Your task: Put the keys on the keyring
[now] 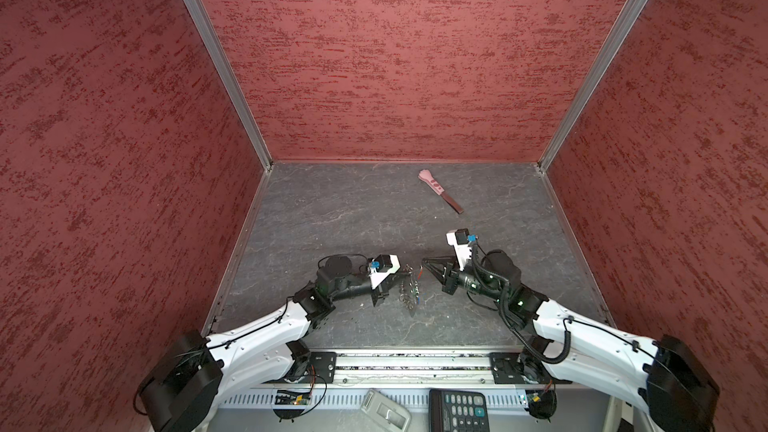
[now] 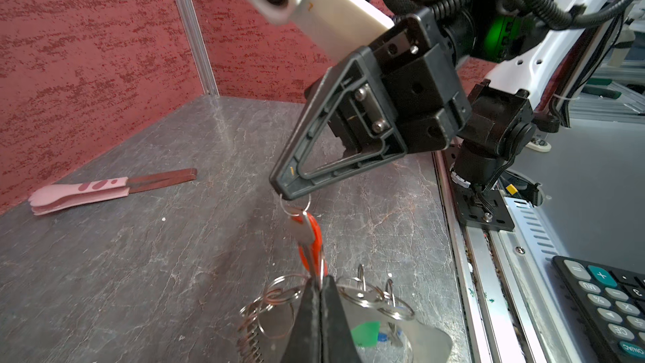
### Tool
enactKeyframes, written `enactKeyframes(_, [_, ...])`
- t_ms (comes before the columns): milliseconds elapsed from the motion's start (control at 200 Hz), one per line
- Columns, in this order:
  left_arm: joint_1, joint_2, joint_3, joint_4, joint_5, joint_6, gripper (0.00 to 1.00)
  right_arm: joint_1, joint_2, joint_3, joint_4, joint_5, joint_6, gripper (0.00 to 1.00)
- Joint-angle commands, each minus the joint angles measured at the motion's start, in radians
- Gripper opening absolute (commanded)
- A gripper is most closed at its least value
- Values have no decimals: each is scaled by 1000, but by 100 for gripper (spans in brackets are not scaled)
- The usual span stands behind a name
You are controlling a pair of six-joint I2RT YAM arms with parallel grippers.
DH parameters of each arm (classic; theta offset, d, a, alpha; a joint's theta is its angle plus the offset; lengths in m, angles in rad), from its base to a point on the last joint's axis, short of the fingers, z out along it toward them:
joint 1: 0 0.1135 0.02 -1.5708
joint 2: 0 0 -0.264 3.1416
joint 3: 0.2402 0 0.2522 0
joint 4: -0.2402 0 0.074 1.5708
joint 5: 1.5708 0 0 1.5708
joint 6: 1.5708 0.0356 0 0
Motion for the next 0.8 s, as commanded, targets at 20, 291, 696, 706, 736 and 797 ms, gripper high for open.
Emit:
enactKeyframes(20, [20, -12, -13, 96, 74, -29, 0, 12, -16, 1, 133, -57, -33, 0])
enactKeyframes(291, [26, -6, -14, 95, 136, -28, 0, 46, 10, -37, 219, -104, -99, 0])
enactKeyframes(696, [79, 20, -35, 196, 299, -104, 0, 61, -29, -108, 276, -128, -208, 0])
enactKeyframes(706, [79, 21, -35, 196, 300, -103, 0, 61, -27, -109, 283, -131, -207, 0])
enactKeyframes(736, [80, 24, -33, 197, 301, -103, 0, 64, -23, -113, 301, -142, -208, 0])
enactKeyframes(797, [80, 28, -32, 193, 301, -99, 0, 73, -14, -116, 318, -149, -214, 0])
